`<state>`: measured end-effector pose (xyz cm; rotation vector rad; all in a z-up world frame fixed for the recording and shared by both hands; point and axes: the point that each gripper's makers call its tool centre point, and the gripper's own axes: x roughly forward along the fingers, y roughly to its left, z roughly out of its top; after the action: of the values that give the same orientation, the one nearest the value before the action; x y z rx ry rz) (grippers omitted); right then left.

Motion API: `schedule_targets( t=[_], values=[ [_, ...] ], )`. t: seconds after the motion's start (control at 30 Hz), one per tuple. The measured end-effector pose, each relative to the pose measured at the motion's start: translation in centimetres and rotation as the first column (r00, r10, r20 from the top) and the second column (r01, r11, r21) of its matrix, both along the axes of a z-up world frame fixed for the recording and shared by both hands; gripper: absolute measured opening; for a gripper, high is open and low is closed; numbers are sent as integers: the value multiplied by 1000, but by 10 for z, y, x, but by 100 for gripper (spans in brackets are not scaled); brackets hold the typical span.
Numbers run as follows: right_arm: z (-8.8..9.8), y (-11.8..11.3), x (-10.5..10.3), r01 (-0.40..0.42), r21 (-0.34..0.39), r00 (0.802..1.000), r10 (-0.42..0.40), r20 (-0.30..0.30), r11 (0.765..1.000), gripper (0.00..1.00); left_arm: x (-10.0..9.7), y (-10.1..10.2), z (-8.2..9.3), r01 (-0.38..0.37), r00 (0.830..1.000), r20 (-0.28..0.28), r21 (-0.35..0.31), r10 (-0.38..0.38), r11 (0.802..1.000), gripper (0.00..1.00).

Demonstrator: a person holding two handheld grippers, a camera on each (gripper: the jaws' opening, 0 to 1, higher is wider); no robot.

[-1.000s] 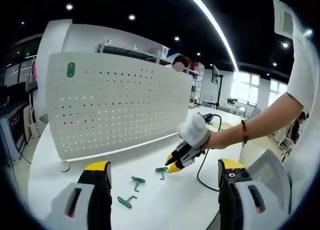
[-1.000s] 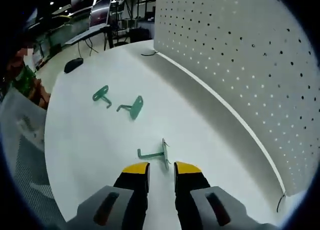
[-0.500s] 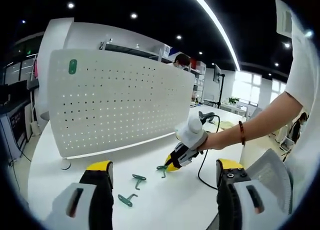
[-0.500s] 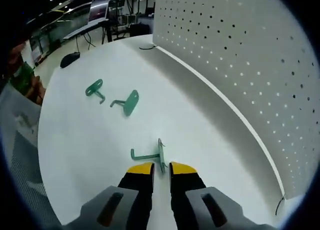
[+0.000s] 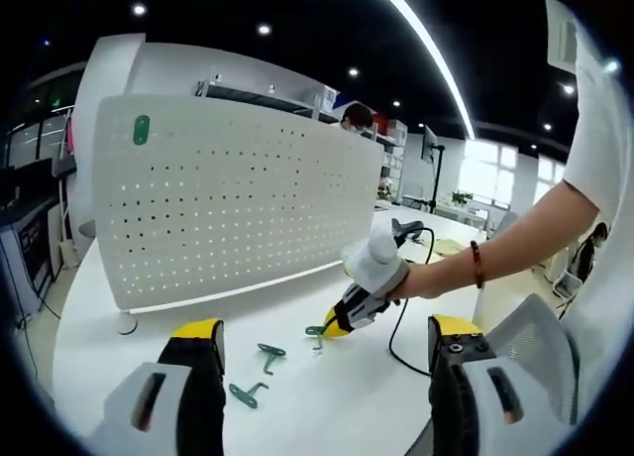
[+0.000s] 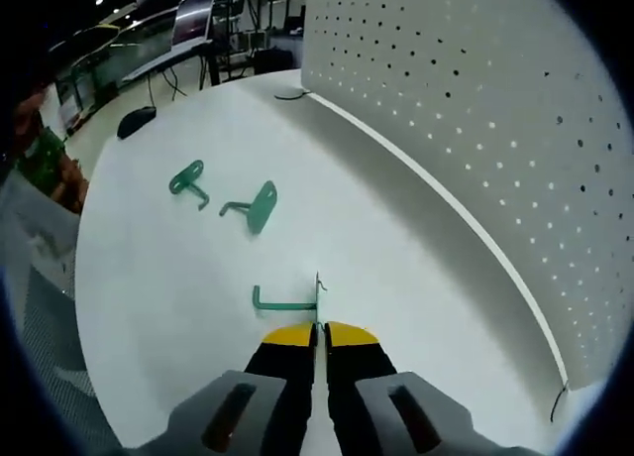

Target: Insert the hook assembly into the mounting plate slot until the hook locks in place.

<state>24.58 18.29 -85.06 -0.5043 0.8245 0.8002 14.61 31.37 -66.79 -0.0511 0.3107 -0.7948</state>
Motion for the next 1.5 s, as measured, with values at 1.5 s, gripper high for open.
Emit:
schedule_targets(
  t=[1.5],
  values=[
    [141, 37, -41, 30, 311, 936, -136, 325, 950, 2, -25, -31, 20, 8, 1000, 2, -68, -8, 998, 79]
  ],
)
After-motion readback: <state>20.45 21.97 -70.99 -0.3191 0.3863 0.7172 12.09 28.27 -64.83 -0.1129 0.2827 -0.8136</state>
